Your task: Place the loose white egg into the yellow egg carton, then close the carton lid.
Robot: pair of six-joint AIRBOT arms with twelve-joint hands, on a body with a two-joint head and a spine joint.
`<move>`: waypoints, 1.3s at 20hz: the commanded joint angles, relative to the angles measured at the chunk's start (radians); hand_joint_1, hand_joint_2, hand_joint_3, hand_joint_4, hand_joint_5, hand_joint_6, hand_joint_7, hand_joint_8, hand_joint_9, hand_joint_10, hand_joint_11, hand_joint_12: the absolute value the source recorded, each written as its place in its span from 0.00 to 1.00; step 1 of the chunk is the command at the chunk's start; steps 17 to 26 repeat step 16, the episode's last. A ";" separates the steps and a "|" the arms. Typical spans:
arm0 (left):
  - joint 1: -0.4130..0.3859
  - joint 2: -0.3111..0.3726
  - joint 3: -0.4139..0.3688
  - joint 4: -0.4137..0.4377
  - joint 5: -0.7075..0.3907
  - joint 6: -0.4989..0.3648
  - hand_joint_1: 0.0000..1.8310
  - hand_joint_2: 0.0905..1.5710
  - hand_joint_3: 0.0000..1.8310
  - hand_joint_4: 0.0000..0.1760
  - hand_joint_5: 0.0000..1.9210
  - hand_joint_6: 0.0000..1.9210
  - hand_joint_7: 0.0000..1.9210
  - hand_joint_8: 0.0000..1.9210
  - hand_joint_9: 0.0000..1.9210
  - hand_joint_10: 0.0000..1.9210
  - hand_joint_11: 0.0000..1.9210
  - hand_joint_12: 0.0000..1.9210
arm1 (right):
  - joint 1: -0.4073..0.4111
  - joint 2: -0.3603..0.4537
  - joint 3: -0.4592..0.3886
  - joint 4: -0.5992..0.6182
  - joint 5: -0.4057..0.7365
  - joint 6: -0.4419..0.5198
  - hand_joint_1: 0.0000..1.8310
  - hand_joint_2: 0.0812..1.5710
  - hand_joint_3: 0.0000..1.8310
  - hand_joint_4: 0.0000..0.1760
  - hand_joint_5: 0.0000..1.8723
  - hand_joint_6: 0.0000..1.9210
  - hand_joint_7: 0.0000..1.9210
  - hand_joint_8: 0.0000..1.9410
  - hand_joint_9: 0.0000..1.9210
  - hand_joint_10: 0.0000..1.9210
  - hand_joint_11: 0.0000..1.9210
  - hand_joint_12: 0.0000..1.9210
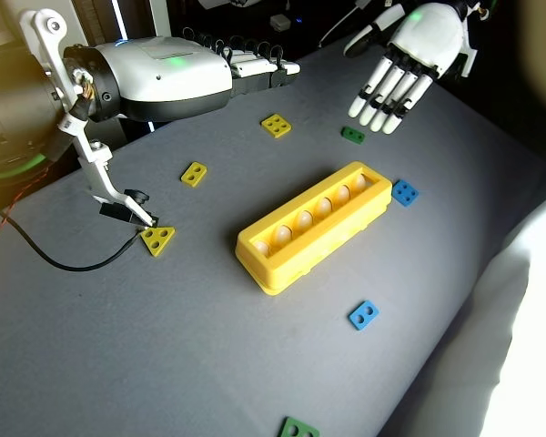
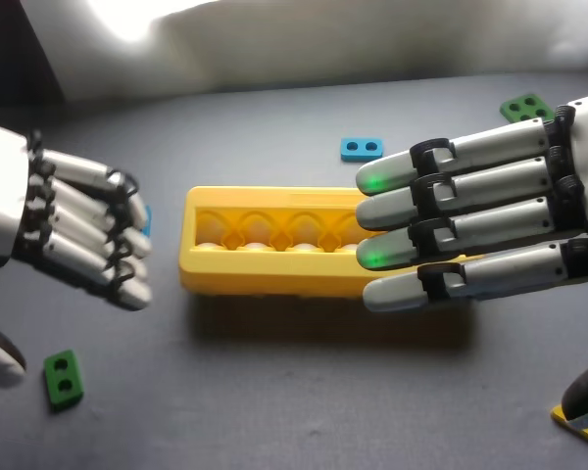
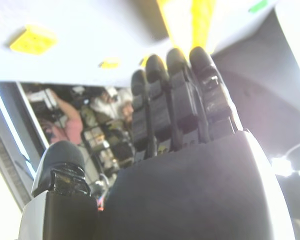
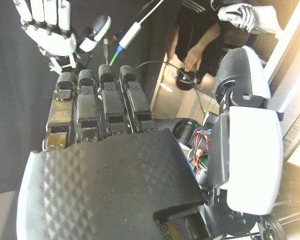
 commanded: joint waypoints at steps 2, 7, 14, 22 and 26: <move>-0.008 0.017 0.010 -0.074 -0.027 -0.018 0.00 0.80 0.01 0.00 0.29 0.02 0.32 0.02 0.27 0.03 0.00 0.52 | 0.005 0.011 -0.004 0.087 0.063 -0.004 0.14 0.71 0.00 0.00 0.10 0.00 0.09 0.00 0.07 0.00 0.01 0.14; -0.001 0.020 -0.012 -0.130 0.038 0.015 0.05 0.85 0.00 0.00 0.39 0.01 0.45 0.02 0.32 0.25 0.05 0.66 | -0.004 0.013 -0.005 0.091 0.063 -0.006 0.15 0.80 0.00 0.00 0.22 0.01 0.26 0.01 0.23 0.02 0.00 0.49; 0.014 0.025 -0.051 -0.161 0.084 0.036 0.18 0.97 0.00 0.00 0.26 0.92 0.25 0.99 0.25 1.00 0.24 1.00 | -0.010 0.013 -0.006 0.095 0.064 -0.009 0.07 0.93 0.01 0.00 0.20 0.86 0.23 0.84 0.18 0.89 0.05 0.99; 0.014 0.025 -0.061 -0.166 0.095 0.036 0.38 0.96 0.00 0.00 0.20 1.00 0.23 1.00 0.23 1.00 0.24 1.00 | -0.010 0.013 -0.006 0.095 0.065 -0.009 0.11 0.96 0.00 0.00 0.26 1.00 0.26 1.00 0.22 1.00 0.16 1.00; 0.014 0.025 -0.061 -0.166 0.095 0.036 0.38 0.96 0.00 0.00 0.20 1.00 0.23 1.00 0.23 1.00 0.24 1.00 | -0.010 0.013 -0.006 0.095 0.065 -0.009 0.11 0.96 0.00 0.00 0.26 1.00 0.26 1.00 0.22 1.00 0.16 1.00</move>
